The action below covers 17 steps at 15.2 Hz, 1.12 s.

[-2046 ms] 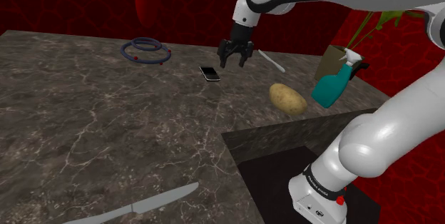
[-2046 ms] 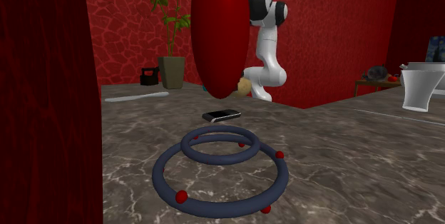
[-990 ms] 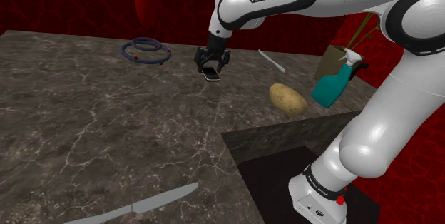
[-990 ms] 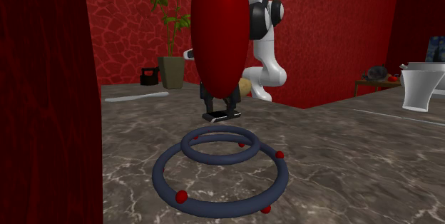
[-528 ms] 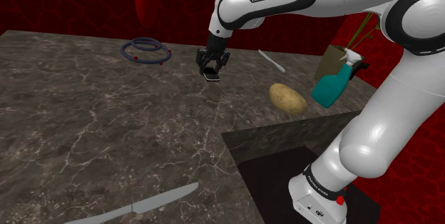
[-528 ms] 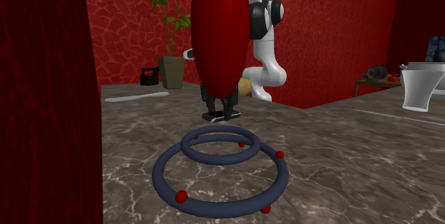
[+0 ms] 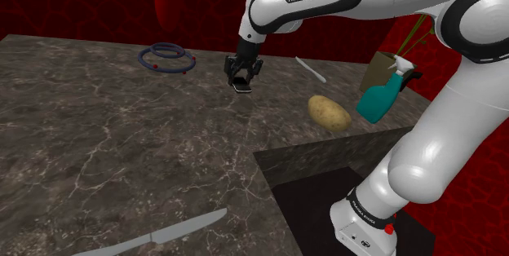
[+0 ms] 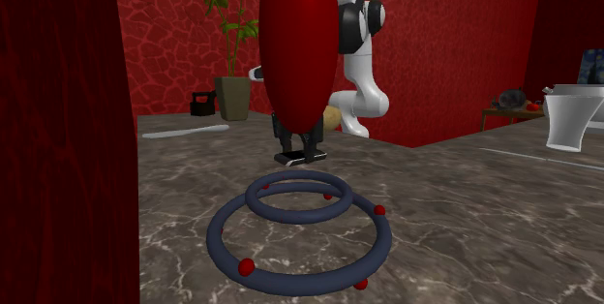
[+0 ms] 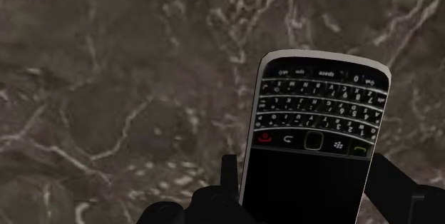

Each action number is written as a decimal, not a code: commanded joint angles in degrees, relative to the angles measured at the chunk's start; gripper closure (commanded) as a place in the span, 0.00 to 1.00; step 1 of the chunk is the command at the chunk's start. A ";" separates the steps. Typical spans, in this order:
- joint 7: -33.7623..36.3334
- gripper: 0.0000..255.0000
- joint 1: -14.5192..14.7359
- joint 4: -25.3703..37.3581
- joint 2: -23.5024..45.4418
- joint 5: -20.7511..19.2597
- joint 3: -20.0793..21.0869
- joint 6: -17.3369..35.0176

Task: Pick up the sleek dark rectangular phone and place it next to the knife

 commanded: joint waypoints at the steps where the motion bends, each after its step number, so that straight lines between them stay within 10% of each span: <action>1: 0.02 1.00 0.01 0.39 -0.22 0.03 0.02 -0.70; 17: 1.35 1.00 0.39 6.96 -4.35 0.29 0.43 -11.32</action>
